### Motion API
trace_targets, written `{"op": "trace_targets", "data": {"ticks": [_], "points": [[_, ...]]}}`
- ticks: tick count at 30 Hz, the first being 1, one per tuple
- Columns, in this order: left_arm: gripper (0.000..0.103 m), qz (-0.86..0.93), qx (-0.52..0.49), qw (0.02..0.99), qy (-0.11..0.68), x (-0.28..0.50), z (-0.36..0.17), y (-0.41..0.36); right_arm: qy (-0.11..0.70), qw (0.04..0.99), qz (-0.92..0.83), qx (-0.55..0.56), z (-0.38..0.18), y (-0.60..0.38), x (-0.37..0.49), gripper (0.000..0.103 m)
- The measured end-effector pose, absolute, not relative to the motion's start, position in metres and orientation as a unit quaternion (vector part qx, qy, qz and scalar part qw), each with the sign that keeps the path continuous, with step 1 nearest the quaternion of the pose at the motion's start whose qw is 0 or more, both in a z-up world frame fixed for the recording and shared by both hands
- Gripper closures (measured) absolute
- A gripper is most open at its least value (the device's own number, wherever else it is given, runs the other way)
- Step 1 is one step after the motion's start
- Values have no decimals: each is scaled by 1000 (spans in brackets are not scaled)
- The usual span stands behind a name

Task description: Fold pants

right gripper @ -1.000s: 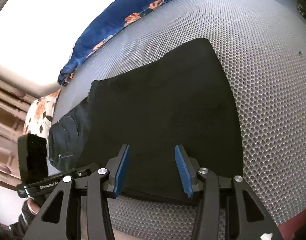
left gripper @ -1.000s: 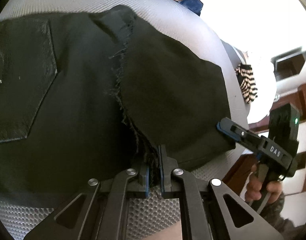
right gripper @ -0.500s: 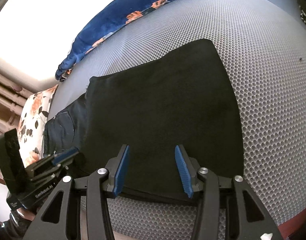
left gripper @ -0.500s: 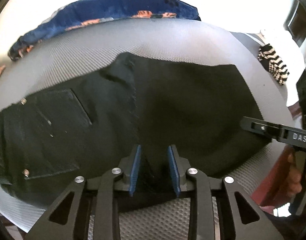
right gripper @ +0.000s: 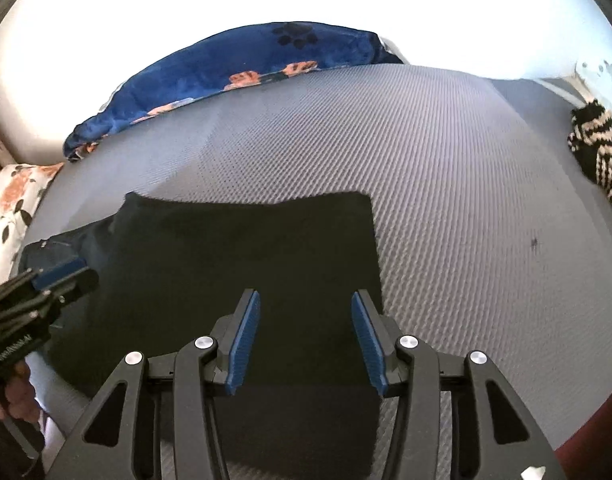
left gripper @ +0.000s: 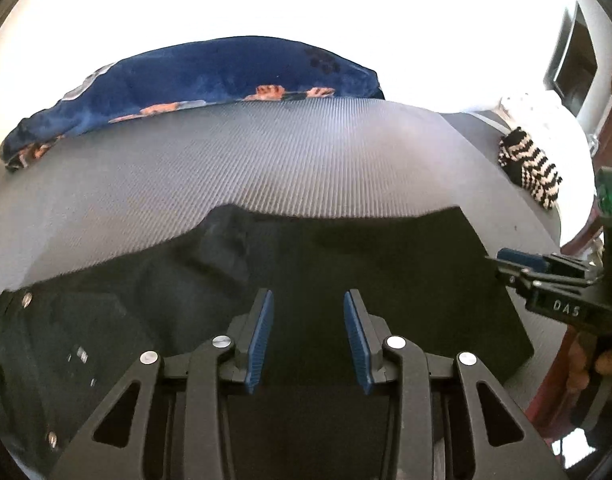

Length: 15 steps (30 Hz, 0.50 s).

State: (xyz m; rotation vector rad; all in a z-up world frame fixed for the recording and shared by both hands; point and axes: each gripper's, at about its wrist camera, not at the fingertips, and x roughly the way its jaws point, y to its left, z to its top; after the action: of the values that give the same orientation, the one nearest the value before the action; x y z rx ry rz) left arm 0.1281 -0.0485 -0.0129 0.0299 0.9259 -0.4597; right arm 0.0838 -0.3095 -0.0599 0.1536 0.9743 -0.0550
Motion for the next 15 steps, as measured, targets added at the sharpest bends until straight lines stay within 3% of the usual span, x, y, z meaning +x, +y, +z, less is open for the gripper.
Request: {"op": "trace_targets", "data": {"ticks": [15], "points": [[65, -234, 32, 847, 476, 187, -49, -80, 485, 874, -21, 30, -80, -314, 154, 57]]}}
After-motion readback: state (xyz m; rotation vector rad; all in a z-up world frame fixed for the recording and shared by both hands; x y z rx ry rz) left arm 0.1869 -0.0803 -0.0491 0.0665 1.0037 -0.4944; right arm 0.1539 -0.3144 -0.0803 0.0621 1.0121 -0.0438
